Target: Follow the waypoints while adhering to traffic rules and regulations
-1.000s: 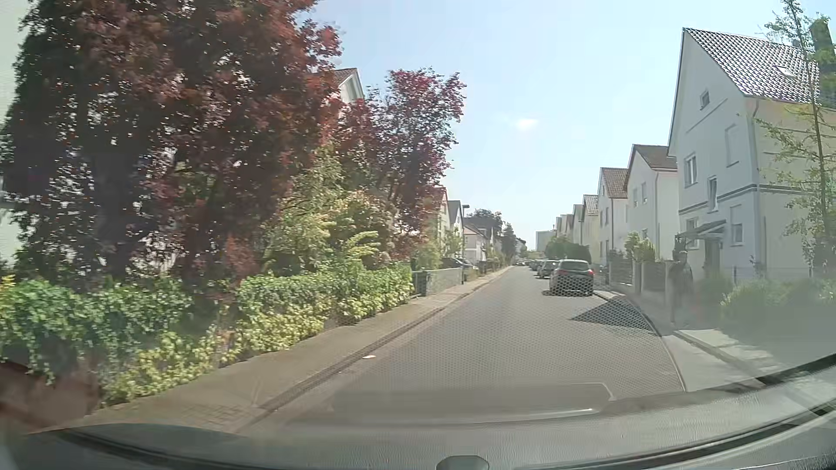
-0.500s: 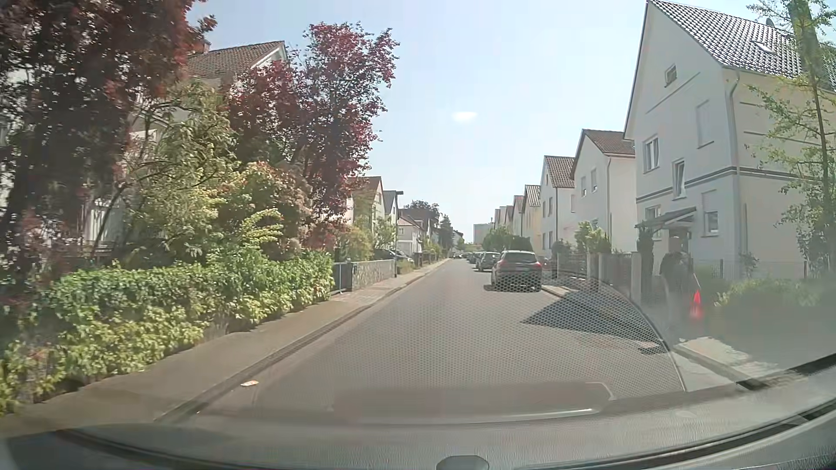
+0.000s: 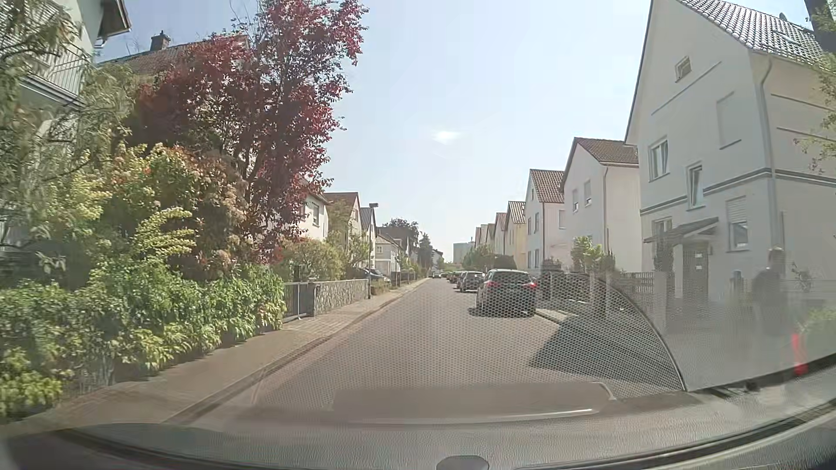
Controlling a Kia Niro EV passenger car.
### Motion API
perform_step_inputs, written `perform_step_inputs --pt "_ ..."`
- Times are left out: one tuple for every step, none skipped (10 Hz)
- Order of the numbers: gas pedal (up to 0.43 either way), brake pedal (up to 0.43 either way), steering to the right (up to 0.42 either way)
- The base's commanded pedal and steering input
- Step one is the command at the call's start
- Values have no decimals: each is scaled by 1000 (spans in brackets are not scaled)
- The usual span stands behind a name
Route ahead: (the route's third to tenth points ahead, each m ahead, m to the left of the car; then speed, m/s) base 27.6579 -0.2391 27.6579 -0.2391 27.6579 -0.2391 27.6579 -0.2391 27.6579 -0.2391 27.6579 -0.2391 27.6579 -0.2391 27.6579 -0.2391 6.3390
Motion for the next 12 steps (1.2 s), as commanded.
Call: perform_step_inputs --pt "331 0 9" --pt "319 0 6" --pt "240 0 5" --pt "209 0 5" --pt "209 0 2" --pt "209 0 1" --pt "177 0 0" --pt "118 0 1" --pt "110 0 0" --pt "79 0 1" --pt "79 0 1" --pt "59 0 1"
